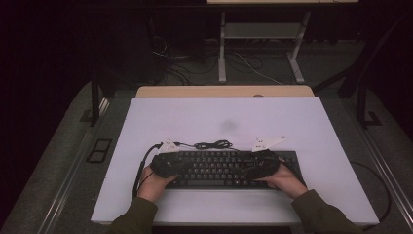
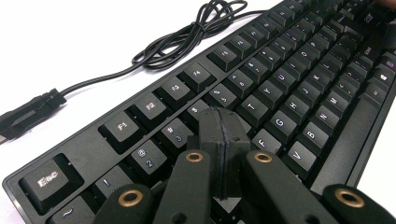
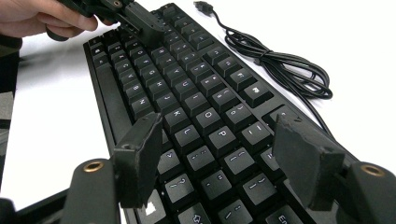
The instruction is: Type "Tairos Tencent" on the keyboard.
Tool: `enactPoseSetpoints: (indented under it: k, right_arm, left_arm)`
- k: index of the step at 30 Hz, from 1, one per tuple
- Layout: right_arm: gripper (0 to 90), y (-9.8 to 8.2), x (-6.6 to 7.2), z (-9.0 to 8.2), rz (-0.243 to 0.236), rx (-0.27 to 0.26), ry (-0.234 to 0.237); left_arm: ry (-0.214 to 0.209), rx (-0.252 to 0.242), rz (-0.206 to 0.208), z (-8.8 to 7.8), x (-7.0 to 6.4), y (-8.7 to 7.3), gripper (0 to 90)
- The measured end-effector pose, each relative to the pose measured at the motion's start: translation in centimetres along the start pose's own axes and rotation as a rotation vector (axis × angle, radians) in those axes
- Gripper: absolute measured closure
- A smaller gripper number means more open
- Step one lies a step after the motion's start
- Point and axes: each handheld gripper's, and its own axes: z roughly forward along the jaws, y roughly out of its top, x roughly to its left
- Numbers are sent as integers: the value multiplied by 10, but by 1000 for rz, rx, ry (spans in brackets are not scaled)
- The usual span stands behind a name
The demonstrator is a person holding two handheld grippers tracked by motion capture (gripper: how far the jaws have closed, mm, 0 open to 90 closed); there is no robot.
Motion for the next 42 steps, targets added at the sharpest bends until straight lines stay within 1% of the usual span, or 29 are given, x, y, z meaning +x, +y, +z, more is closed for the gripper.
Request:
enactPoseSetpoints:
  k: [5,8,11,17,23,27,32,34,35,37,38,42]
  right_arm:
    - [331,0,0,0,1,-1,-2]
    - [346,0,0,0,2,-1,-1]
    - [366,0,0,0,4,-1,2]
    - [440,2,2,0,12,3,7]
    - [559,4,3,1,13,1,11]
    - [652,6,5,2,18,6,0]
    - [749,8,8,5,12,7,13]
    - [786,10,9,7,7,6,19]
    - [806,11,10,7,12,7,22]
    - [842,12,10,9,4,7,31]
    - [861,13,11,10,9,5,36]
    - [893,15,12,13,7,0,56]
  left_arm:
    - [0,-17,0,-2,-1,1,895]
    - [-4,-22,-8,-2,-3,1,895]
    - [-8,-20,2,-3,-3,2,894]
    - [-10,-38,-7,-8,-4,0,891]
    - [-14,-47,-9,-13,-5,-2,835]
    - [-14,-47,-12,-15,-5,-4,767]
    - [-16,-50,-12,-18,-6,-5,667]
    - [-19,-51,-16,-19,-7,-6,606]
    - [-20,-47,-15,-19,-7,-6,576]
    - [-18,-44,-18,-19,-8,-6,516]
    - [-18,-45,-19,-19,-8,-6,494]
    - [-9,-47,-22,-20,-8,-6,420]
